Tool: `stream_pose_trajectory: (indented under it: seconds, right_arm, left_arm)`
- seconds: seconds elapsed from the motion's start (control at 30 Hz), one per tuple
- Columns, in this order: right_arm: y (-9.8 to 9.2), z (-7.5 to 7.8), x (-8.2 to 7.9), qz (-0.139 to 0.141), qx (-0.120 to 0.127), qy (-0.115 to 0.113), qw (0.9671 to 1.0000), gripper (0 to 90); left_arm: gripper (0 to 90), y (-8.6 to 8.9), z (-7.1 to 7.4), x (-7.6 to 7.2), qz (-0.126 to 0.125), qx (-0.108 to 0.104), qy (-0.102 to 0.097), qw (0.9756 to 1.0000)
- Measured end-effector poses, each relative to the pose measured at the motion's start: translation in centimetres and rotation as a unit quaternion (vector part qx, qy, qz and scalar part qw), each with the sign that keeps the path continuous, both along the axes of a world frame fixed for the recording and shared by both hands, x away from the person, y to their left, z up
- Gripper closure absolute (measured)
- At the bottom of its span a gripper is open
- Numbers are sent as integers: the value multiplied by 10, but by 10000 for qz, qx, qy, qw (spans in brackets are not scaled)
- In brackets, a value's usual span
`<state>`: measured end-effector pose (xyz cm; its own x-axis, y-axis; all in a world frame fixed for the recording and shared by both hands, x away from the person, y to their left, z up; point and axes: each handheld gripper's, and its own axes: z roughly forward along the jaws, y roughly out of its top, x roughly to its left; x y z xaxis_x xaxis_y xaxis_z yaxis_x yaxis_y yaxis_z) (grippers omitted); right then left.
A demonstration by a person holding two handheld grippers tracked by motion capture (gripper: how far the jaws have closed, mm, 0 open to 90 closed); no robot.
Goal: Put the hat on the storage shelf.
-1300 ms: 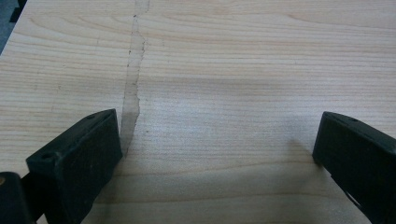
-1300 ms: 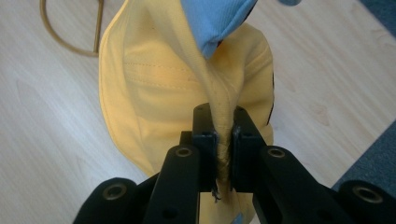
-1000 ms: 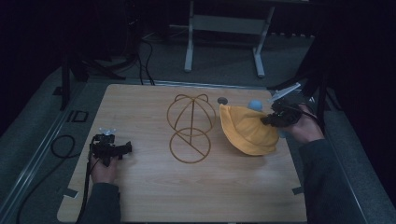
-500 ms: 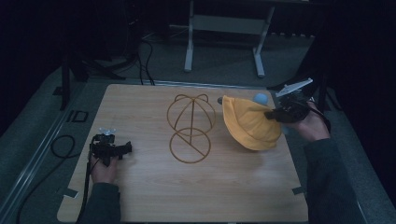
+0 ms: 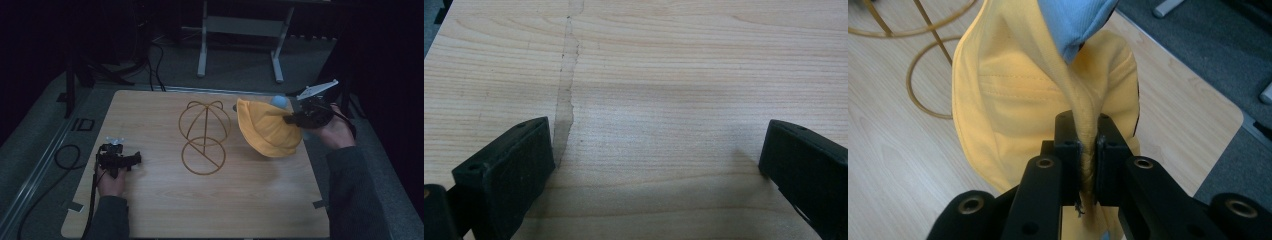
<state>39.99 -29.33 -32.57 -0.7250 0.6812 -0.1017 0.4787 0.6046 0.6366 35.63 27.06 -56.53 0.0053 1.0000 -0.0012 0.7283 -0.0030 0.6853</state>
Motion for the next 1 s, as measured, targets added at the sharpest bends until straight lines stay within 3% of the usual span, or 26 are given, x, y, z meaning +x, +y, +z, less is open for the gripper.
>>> stream_pose_trajectory:
  seconds: [0.17, 0.5, 1.0]
  right_arm:
    - [0, 6, -2, 20, 124, -86, 9999, 836]
    - [4, 12, -3, 77, 100, -129, 9998, 836]
    - [10, 25, -8, 242, 295, -267, 9989, 837]
  left_arm:
    - [11, 0, 0, 0, 2, -1, -1, 10000]
    - [11, 0, 0, 0, 1, 0, -1, 10000]
    - [11, 0, 0, 0, 1, -1, 1, 10000]
